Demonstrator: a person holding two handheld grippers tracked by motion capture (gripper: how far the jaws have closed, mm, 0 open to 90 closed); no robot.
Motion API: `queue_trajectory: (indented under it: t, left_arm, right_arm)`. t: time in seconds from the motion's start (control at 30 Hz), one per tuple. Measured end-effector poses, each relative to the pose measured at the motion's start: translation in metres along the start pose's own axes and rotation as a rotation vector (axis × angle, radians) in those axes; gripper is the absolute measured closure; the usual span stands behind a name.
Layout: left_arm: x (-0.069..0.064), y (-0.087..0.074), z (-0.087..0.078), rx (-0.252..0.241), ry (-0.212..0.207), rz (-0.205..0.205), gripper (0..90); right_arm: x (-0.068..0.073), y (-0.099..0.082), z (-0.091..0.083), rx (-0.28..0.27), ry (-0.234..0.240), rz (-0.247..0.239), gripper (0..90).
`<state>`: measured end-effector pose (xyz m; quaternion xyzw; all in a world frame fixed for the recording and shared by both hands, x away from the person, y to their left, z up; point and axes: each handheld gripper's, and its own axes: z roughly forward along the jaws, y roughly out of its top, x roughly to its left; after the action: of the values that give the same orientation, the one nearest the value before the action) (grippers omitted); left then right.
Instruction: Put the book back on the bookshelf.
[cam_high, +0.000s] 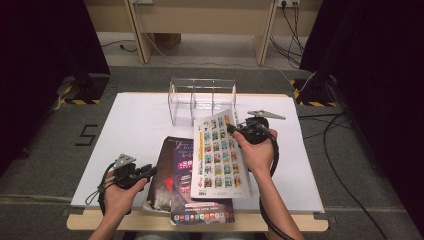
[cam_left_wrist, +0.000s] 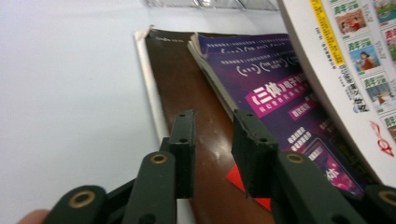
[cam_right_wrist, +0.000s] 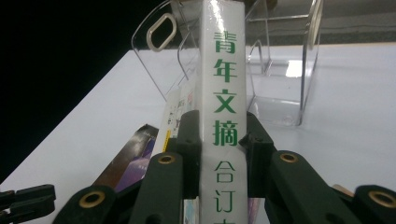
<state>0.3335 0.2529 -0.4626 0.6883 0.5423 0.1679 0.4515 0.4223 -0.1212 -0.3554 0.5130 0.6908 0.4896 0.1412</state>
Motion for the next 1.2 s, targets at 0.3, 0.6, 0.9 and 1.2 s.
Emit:
queue_trajectory:
  t: [0.3,0.6,0.9,1.2]
  left_arm:
    - [0.011,-0.013,-0.004,-0.069,0.068,-0.011,59.1]
    - [0.015,-0.02,-0.004,-0.085,0.088,-0.013,54.8]
    - [0.017,-0.022,-0.005,-0.096,0.099,-0.01,54.7]
    - [0.018,-0.022,-0.005,-0.097,0.104,-0.005,54.6]
  right_arm:
    - [0.003,0.017,-0.008,-0.056,-0.031,-0.023,74.1]
    - [0.0,0.031,-0.015,-0.128,-0.056,-0.023,74.1]
    - [-0.007,0.051,-0.016,-0.171,-0.081,-0.023,74.0]
    - [-0.02,0.064,-0.012,-0.187,-0.156,-0.002,74.1]
